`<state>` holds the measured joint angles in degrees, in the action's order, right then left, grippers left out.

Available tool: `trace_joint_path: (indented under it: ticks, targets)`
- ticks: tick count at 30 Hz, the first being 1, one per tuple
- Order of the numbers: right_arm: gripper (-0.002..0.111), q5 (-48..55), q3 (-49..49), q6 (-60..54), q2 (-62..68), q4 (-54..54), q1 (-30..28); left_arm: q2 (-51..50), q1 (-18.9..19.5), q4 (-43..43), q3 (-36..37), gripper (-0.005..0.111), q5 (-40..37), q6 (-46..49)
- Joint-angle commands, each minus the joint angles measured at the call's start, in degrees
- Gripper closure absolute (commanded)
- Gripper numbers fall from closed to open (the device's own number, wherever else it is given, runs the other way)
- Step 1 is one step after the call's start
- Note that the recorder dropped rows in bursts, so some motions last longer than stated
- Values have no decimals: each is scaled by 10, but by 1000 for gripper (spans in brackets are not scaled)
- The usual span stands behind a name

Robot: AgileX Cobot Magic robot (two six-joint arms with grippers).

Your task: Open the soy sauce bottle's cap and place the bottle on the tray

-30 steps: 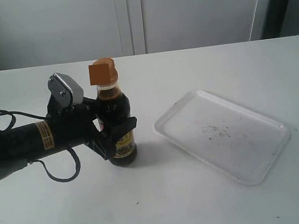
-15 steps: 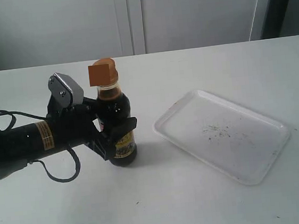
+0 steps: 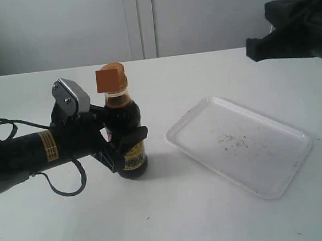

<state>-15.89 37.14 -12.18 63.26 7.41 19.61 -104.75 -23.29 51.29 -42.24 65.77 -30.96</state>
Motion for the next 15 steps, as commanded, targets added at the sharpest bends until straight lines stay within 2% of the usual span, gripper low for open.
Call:
trace_joint_path:
  ticks: [1,15]
  targets:
    - [108,-48,5,-9,47,-8,44,2,-2,23,5,107,-7,-3]
    - [108,-233,5,-164,197,-6,149,2,-2,23,5,107,-9,-3]
